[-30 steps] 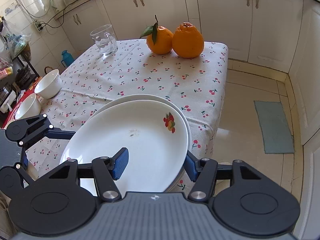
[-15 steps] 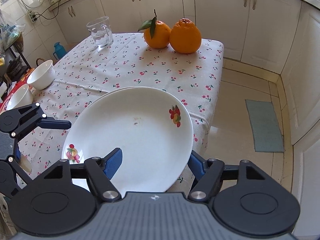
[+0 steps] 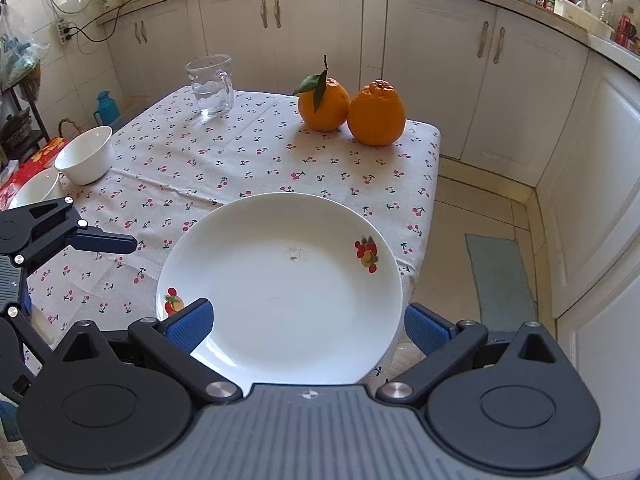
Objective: Organize plates and bowls
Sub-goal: 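Open the right gripper and withdraw it from the plate stack, then move the right tool to a white bowl and grip its rim, then lift the white bowl with the right tool and carry it toward the plates, then lower the bowl onto the table beside the plates and open the right gripper, then move the right tool to another white bowl and grip its rim, then lift the white bowl with the right tool and carry it over the placed bowl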
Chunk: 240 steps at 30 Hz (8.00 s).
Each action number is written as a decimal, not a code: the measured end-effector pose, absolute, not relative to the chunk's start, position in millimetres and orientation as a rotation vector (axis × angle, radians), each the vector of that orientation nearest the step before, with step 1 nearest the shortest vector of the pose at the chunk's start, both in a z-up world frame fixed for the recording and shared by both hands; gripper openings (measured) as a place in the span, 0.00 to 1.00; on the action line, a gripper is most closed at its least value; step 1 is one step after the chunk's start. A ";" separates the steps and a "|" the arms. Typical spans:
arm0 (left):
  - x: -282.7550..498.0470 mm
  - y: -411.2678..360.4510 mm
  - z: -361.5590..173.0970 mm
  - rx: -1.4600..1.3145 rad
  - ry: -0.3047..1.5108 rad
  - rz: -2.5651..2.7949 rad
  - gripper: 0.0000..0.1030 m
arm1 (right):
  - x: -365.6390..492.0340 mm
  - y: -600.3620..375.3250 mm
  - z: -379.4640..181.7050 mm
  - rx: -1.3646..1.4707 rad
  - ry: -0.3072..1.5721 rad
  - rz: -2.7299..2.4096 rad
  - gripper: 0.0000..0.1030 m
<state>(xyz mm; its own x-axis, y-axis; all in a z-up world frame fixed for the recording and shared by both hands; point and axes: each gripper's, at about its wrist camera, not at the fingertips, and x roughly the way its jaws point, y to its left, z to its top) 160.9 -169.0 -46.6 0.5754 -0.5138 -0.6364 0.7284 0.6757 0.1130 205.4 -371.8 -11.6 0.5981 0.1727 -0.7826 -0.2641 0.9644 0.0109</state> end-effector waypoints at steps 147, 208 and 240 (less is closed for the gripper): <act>136.5 -18.1 -63.9 0.304 0.692 -0.672 0.82 | 183.0 -151.8 -44.3 -0.053 0.888 0.544 0.60; 124.9 96.2 -53.2 0.167 0.610 -0.270 0.91 | 194.3 -64.0 -15.4 -0.223 0.772 0.569 1.00; 174.4 101.9 -72.1 0.172 0.610 -0.278 0.86 | 295.5 4.7 -49.0 -0.179 0.931 0.780 0.77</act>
